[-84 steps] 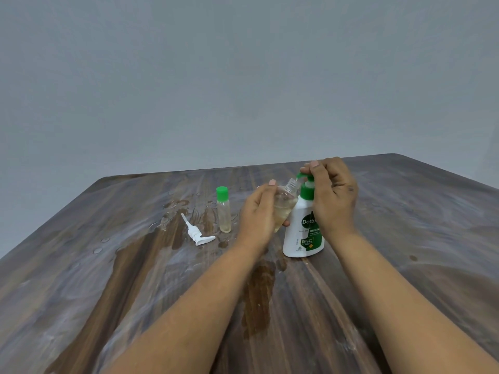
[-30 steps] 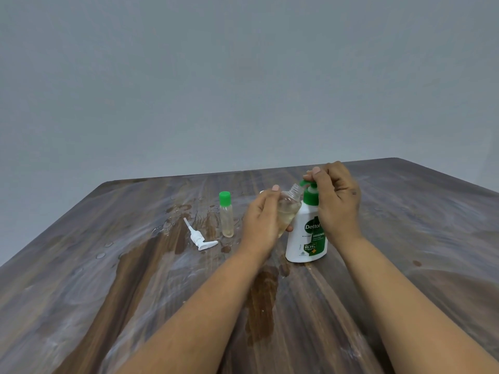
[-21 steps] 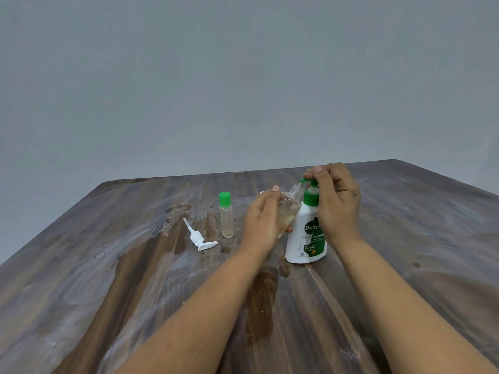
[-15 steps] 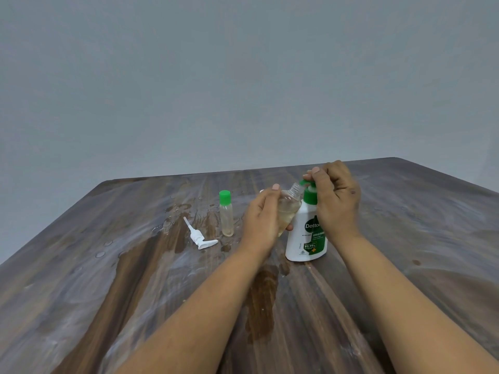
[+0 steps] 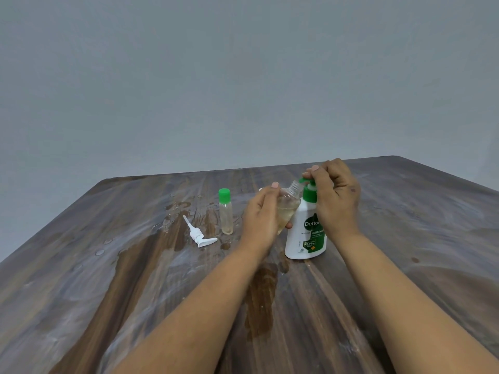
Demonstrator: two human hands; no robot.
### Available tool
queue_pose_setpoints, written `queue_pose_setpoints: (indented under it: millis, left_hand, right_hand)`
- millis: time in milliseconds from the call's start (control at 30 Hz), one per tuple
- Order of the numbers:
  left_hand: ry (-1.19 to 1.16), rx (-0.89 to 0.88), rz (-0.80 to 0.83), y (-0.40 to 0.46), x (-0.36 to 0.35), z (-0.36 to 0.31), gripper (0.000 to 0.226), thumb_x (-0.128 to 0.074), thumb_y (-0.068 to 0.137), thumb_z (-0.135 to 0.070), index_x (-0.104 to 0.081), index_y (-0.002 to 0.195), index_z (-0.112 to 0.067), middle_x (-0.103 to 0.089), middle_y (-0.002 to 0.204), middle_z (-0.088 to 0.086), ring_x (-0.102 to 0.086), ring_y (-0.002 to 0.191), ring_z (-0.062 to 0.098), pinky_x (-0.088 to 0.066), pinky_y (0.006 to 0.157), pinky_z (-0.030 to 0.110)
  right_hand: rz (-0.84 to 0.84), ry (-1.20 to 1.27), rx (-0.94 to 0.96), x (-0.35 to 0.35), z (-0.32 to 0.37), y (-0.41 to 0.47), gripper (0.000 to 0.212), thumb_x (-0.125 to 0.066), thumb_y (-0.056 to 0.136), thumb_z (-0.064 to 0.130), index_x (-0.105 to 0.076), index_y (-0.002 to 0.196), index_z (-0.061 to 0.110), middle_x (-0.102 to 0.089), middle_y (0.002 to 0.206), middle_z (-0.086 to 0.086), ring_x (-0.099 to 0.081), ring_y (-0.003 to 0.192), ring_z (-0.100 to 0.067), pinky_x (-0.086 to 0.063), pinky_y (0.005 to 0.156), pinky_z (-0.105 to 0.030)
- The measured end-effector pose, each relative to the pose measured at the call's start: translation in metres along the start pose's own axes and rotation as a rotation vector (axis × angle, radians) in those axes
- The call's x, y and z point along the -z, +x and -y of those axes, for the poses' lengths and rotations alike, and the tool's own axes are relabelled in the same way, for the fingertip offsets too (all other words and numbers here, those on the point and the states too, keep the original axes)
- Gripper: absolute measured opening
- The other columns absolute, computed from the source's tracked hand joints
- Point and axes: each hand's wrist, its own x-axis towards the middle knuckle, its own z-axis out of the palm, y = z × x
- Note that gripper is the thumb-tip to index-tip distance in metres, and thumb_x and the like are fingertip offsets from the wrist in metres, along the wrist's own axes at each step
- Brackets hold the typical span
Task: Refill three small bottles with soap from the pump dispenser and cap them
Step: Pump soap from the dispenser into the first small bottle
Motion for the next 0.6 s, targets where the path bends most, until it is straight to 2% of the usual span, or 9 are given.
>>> queue_pose_setpoints:
  millis: [133,200,300,433,500,600]
  left_hand:
    - [-0.009,0.008,-0.004,-0.0001,-0.0002,-0.0002,0.042,-0.041,0.104,-0.028,-0.064,0.103,0.008,-0.065,0.082,0.013,-0.060,0.064,0.017,-0.052,0.049,0.025]
    - [-0.018,0.012,-0.007,0.0005,-0.0005,0.0007,0.042,-0.042,0.104,-0.028,-0.064,0.103,0.008,-0.065,0.082,0.012,-0.060,0.065,0.016,-0.052,0.049,0.025]
    - [-0.019,0.010,-0.010,-0.0004,-0.0007,0.0015,0.041,-0.042,0.104,-0.028,-0.064,0.101,0.006,-0.066,0.079,0.009,-0.061,0.063,0.014,-0.052,0.049,0.025]
    - [-0.020,0.002,-0.017,-0.0013,-0.0003,0.0014,0.036,-0.042,0.104,-0.028,-0.065,0.093,-0.003,-0.065,0.077,0.007,-0.059,0.061,0.015,-0.052,0.048,0.024]
    - [-0.017,-0.006,-0.016,-0.0019,-0.0008,0.0011,0.035,-0.042,0.104,-0.028,-0.064,0.090,-0.005,-0.065,0.073,0.005,-0.059,0.057,0.014,-0.051,0.047,0.023]
    - [-0.023,-0.012,-0.020,-0.0025,-0.0013,0.0004,0.035,-0.042,0.104,-0.028,-0.064,0.087,-0.007,-0.065,0.072,0.004,-0.059,0.055,0.012,-0.050,0.046,0.023]
  right_hand:
    - [-0.057,0.056,0.008,-0.0017,0.0023,-0.0035,0.031,-0.052,0.094,0.032,-0.066,0.070,0.046,-0.061,0.081,-0.005,-0.062,0.084,-0.026,-0.051,0.077,-0.043]
    - [-0.075,0.072,-0.001,-0.0032,0.0029,-0.0044,0.030,-0.051,0.095,0.033,-0.067,0.073,0.045,-0.063,0.084,-0.007,-0.063,0.086,-0.028,-0.051,0.079,-0.046]
    - [-0.066,0.059,0.000,-0.0037,0.0011,-0.0039,0.031,-0.052,0.094,0.030,-0.067,0.070,0.043,-0.063,0.081,-0.006,-0.063,0.082,-0.023,-0.050,0.075,-0.038]
    - [-0.040,0.020,0.010,-0.0030,-0.0033,-0.0035,0.027,-0.053,0.092,0.025,-0.063,0.069,0.035,-0.058,0.076,0.006,-0.057,0.075,-0.003,-0.041,0.070,-0.015]
    - [-0.035,0.017,-0.001,-0.0031,-0.0037,-0.0022,0.028,-0.053,0.091,0.024,-0.062,0.068,0.034,-0.057,0.074,0.008,-0.056,0.073,-0.002,-0.041,0.068,-0.014]
    - [-0.061,0.040,0.023,-0.0038,-0.0037,-0.0028,0.028,-0.052,0.094,0.024,-0.063,0.071,0.035,-0.058,0.076,0.000,-0.058,0.076,-0.008,-0.042,0.070,-0.017]
